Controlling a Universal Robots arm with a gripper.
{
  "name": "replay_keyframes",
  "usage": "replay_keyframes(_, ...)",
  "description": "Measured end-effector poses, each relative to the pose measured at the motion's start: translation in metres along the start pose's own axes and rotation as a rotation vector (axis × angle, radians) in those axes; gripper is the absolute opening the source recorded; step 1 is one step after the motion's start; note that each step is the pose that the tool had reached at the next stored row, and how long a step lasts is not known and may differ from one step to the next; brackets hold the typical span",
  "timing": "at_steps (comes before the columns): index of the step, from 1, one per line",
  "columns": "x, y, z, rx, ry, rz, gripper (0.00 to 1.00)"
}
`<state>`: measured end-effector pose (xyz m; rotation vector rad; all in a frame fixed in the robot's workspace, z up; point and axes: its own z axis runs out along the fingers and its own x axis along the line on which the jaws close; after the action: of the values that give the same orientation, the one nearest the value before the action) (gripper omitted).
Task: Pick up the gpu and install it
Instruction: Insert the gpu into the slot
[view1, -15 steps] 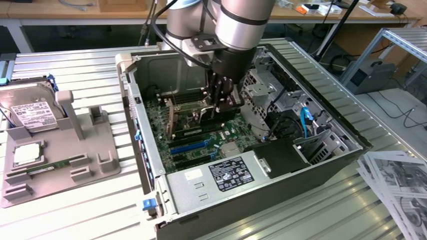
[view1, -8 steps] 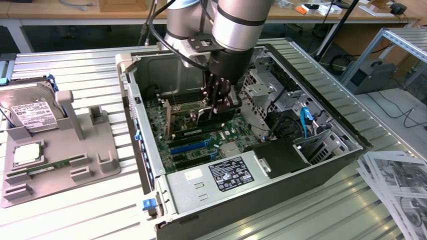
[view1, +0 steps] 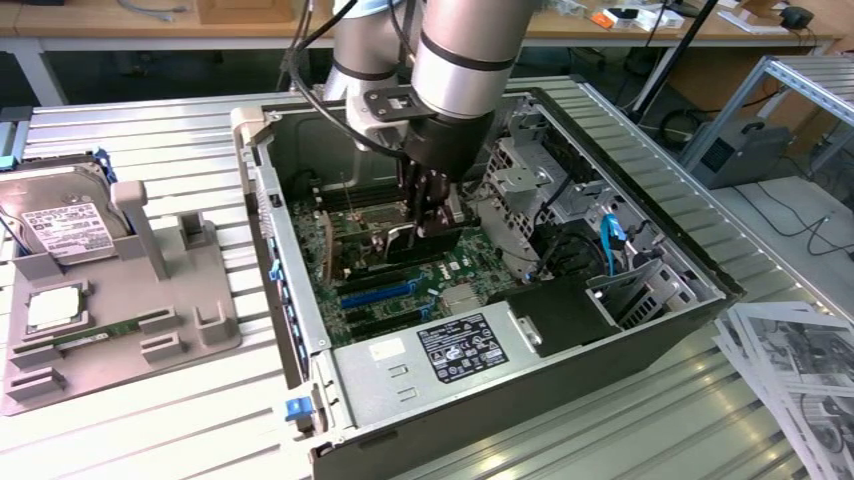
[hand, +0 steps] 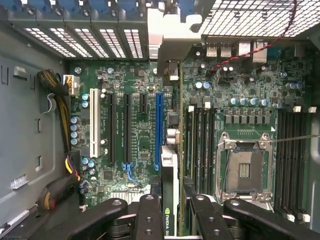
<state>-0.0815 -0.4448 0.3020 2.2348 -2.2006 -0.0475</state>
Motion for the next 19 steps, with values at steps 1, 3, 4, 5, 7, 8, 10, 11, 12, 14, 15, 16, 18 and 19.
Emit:
replay_keyframes(1, 0.0, 0.0015, 0.0002, 0.0, 0.0, 0.0, 0.27)
replay_keyframes(3, 0.002, 0.0019, 0.0015, -0.0001, 0.0002, 0.0, 0.27)
replay_keyframes(4, 0.003, 0.002, 0.0021, -0.0001, 0.0, 0.0, 0.27)
replay_keyframes(5, 0.005, 0.002, 0.0028, -0.0001, 0.0001, 0.0, 0.27)
replay_keyframes(7, 0.007, 0.0022, 0.0037, 0.0, 0.0, 0.0, 0.27)
replay_keyframes(8, 0.008, 0.0023, 0.0043, 0.0, -0.0001, 0.0, 0.27)
replay_keyframes(10, 0.008, 0.0023, 0.0047, 0.0001, -0.0003, 0.0, 0.27)
replay_keyframes(11, 0.008, 0.0023, 0.0046, 0.0, -0.0001, 0.0, 0.27)
replay_keyframes(12, 0.008, 0.0023, 0.0046, 0.0, -0.0002, 0.0, 0.27)
replay_keyframes(14, 0.008, 0.0023, 0.0062, 0.0, -0.0004, 0.0, 0.27)
replay_keyframes(15, 0.008, 0.0023, 0.0076, 0.0, -0.0003, 0.0, 0.27)
replay_keyframes(16, 0.008, 0.0022, 0.0096, 0.0, -0.0006, 0.0, 0.27)
replay_keyframes(18, 0.009, 0.0026, 0.012, -0.0002, -0.0004, 0.0, 0.27)
replay_keyframes(19, 0.009, 0.0047, 0.0124, 0.0, -0.0007, 0.0, 0.27)
